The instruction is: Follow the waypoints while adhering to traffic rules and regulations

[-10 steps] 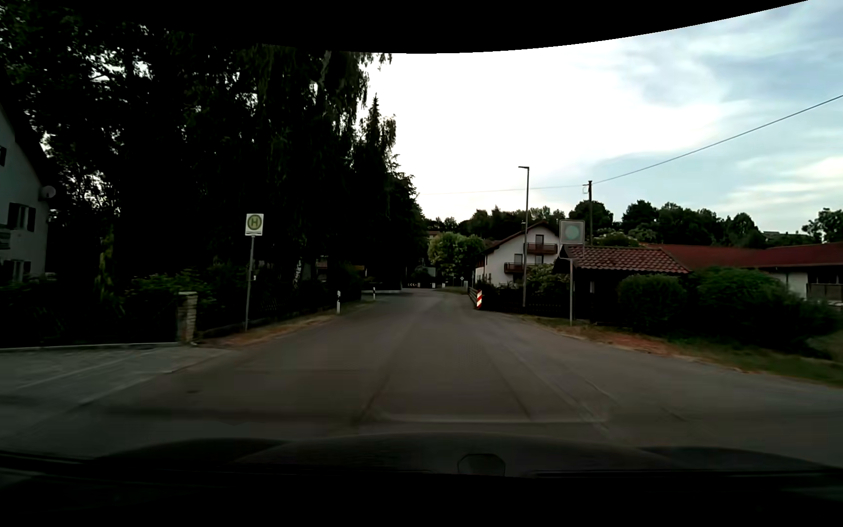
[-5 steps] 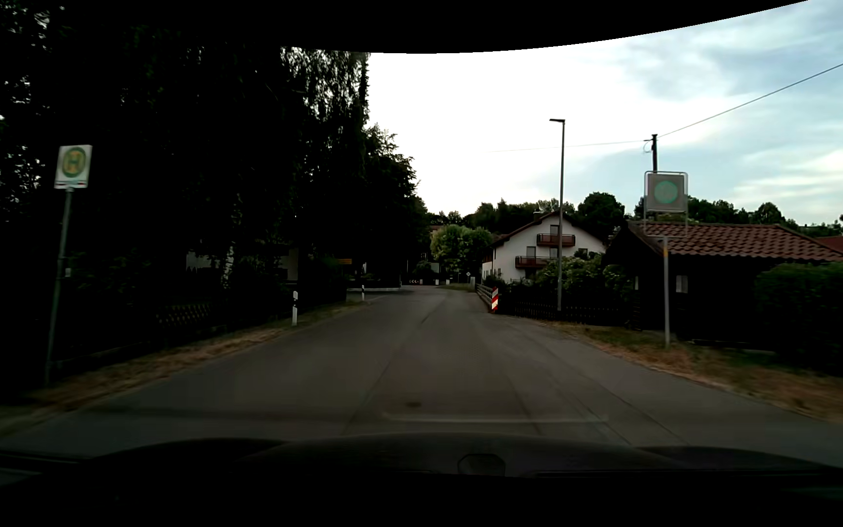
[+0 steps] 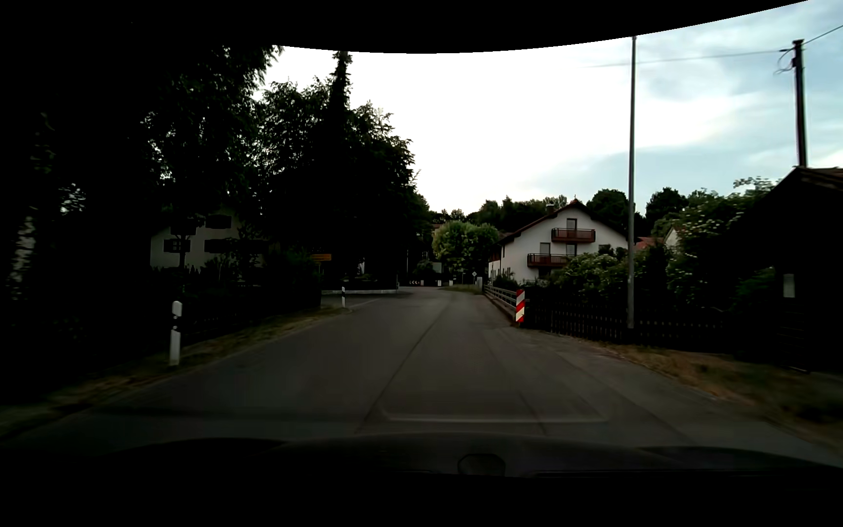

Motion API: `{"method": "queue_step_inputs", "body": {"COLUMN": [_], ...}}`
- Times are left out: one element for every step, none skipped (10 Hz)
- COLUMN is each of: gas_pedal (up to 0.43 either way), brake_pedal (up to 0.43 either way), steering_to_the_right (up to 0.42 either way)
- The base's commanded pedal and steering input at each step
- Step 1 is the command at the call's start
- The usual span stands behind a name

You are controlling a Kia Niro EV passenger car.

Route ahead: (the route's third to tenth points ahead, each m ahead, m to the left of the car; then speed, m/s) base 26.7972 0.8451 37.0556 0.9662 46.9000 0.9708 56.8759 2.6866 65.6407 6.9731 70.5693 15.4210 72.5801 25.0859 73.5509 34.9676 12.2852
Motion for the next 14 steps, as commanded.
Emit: {"method": "queue_step_inputs", "body": {"gas_pedal": [0.0, 0.0, 0.0, 0.0, 0.0, 0.0, 0.0, 0.0, 0.0, 0.0, 0.0, 0.0, 0.0, 0.0], "brake_pedal": [0.043, 0.055, 0.067, 0.079, 0.085, 0.085, 0.085, 0.079, 0.055, 0.043, 0.024, 0.018, 0.012, 0.018], "steering_to_the_right": [0.001, 0.002, 0.003, 0.005, 0.009, 0.014, 0.02, 0.023, 0.025, 0.024, 0.021, 0.016, 0.013, 0.011]}}
